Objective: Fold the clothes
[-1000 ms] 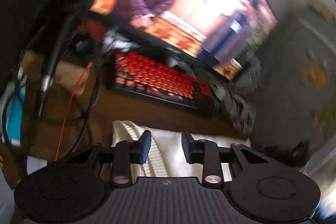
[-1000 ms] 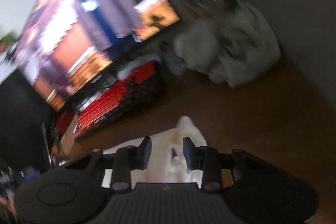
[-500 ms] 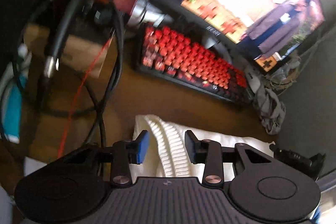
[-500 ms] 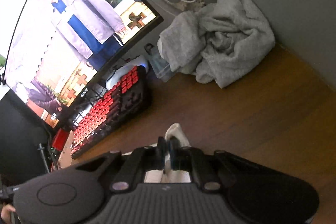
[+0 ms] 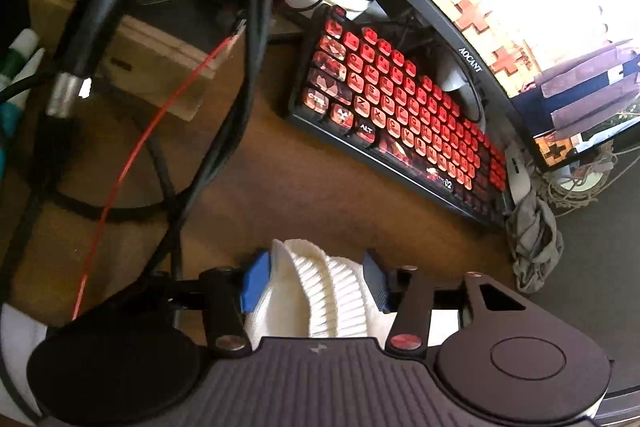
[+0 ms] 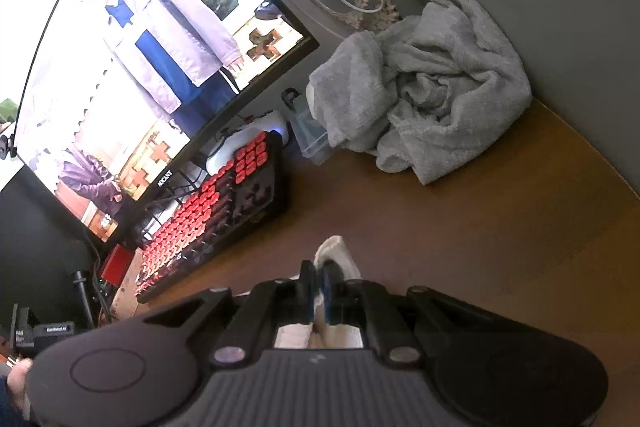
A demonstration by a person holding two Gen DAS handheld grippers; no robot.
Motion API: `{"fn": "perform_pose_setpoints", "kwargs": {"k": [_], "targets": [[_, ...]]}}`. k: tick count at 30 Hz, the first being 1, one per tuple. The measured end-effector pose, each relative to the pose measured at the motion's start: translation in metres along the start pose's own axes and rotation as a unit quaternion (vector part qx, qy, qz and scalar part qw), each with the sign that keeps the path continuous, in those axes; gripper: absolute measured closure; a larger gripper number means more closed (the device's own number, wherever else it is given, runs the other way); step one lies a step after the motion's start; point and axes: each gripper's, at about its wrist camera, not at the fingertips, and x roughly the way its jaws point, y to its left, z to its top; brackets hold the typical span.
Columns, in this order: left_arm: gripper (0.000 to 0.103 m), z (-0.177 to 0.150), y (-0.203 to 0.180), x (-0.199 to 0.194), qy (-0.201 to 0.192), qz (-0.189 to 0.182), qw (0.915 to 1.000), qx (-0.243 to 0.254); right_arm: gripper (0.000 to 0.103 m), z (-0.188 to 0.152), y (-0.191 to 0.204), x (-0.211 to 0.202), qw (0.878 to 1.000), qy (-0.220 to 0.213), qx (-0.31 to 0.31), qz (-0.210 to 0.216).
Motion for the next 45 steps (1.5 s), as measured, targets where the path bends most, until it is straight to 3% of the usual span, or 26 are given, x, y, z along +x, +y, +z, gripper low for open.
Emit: {"fn": "perform_pose_setpoints", "kwargs": {"k": [1, 4, 9, 16, 17, 19, 23, 27, 30, 32, 35, 36, 39, 40, 42, 43, 45], "targets": [[0.056, 0.002, 0.0, 0.002, 0.002, 0.0, 1.0, -0.004, 0.1, 0.0, 0.0, 0.0, 1.0, -0.001, 0.0, -0.001], [0.077, 0.003, -0.004, 0.003, 0.013, 0.006, 0.9999, 0.001, 0.1, 0.0, -0.001, -0.001, 1.0, -0.004, -0.002, -0.002], [0.077, 0.003, 0.001, -0.009, 0.019, -0.009, 0.9996, -0.018, 0.1, 0.001, -0.002, -0.001, 1.0, -0.002, -0.003, 0.002], [0.077, 0.004, -0.005, 0.013, 0.035, -0.019, 0.9984, -0.04, 0.1, 0.0, -0.002, 0.001, 1.0, -0.009, -0.013, -0.01], [0.081, 0.005, -0.005, 0.016, 0.034, -0.02, 0.9983, -0.043, 0.1, 0.0, -0.002, 0.001, 1.0, -0.011, -0.016, -0.014], [0.098, 0.006, -0.007, 0.02, 0.025, -0.013, 0.999, -0.035, 0.1, -0.001, -0.001, 0.0, 0.999, -0.017, -0.022, -0.022], [0.099, -0.01, -0.013, 0.012, -0.039, -0.011, 0.9986, 0.034, 0.1, -0.003, 0.0, -0.001, 0.998, -0.028, -0.033, -0.039], [0.099, -0.029, -0.007, 0.004, -0.102, -0.021, 0.9905, 0.09, 0.101, -0.004, 0.0, 0.0, 0.996, -0.04, -0.045, -0.059], [0.099, -0.038, -0.003, 0.009, -0.128, -0.015, 0.9831, 0.129, 0.101, -0.004, 0.004, 0.007, 0.993, -0.037, -0.076, -0.08], [0.099, -0.046, -0.011, 0.01, -0.15, 0.002, 0.973, 0.176, 0.101, -0.003, 0.013, 0.011, 0.989, -0.035, -0.107, -0.097], [0.098, -0.063, -0.032, 0.013, -0.184, 0.051, 0.9363, 0.295, 0.101, -0.002, 0.021, 0.017, 0.983, -0.031, -0.144, -0.115], [0.098, -0.065, -0.035, 0.016, -0.177, 0.06, 0.9346, 0.303, 0.101, -0.001, 0.022, 0.019, 0.982, -0.027, -0.148, -0.117], [0.096, -0.057, -0.036, 0.013, -0.157, 0.052, 0.9447, 0.283, 0.1, 0.003, 0.026, 0.015, 0.981, -0.02, -0.156, -0.112], [0.095, -0.056, -0.035, 0.01, -0.152, 0.048, 0.9459, 0.283, 0.095, 0.005, 0.029, 0.009, 0.981, -0.022, -0.158, -0.114], [0.082, -0.056, -0.034, 0.0, -0.157, 0.048, 0.9408, 0.296, 0.084, 0.009, 0.034, -0.002, 0.979, -0.028, -0.164, -0.117], [0.067, -0.058, -0.034, -0.006, -0.162, 0.048, 0.9375, 0.304, 0.077, 0.009, 0.038, -0.009, 0.976, -0.038, -0.175, -0.125], [0.063, -0.063, -0.035, -0.019, -0.17, 0.046, 0.9329, 0.314, 0.075, 0.007, 0.046, -0.024, 0.97, -0.052, -0.196, -0.135]]}}
